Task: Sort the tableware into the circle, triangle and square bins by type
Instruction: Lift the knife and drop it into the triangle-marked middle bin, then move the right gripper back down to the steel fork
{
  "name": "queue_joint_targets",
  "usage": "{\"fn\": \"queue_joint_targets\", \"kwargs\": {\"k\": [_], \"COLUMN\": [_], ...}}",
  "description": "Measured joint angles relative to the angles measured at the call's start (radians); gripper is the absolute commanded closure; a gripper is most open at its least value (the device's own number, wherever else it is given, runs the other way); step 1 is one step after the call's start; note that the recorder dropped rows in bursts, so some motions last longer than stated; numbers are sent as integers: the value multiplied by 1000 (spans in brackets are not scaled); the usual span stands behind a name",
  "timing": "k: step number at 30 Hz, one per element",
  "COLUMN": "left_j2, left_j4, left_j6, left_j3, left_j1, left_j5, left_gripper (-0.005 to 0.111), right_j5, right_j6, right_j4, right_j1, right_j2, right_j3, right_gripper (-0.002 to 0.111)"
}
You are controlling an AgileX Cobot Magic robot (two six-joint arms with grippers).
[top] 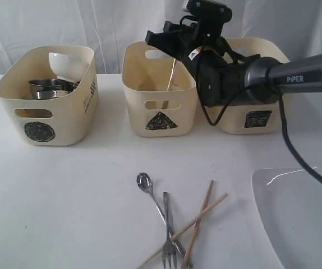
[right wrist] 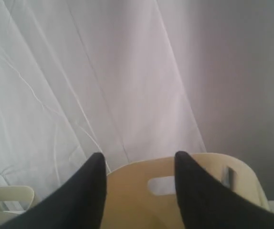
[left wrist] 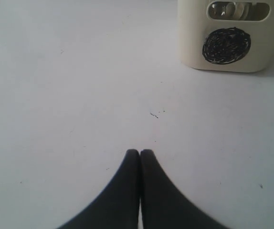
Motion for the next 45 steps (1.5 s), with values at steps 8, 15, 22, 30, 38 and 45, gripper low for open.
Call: {"fn": "queue_joint_targets", "kwargs": {"k": [8, 15, 22, 30, 38, 45], "left_j2": [0, 0, 0, 0, 0, 0], "left_j4": [0, 0, 0, 0, 0, 0], "left_j6": [0, 0, 0, 0, 0, 0], "left_j3": [0, 0, 0, 0, 0, 0], "left_j1": [0, 0, 0, 0, 0, 0], "left_j5": [0, 0, 0, 0, 0, 0], "left_gripper": [107, 107, 107, 107, 107, 107], "right_j5": [69, 630, 1350, 1554, 1503, 1526], "right_j6": [0, -43, -94, -38, 22, 56], "right_j4": [2, 8, 12, 13, -16, -58], "right_j1": [-4, -4, 36, 206, 261, 261], "right_j2": [-44, -268, -370, -370, -370, -370], "right_j3": [-16, -16, -17, 84, 173, 251], "right_gripper": [63, 106, 108, 108, 108, 103]}}
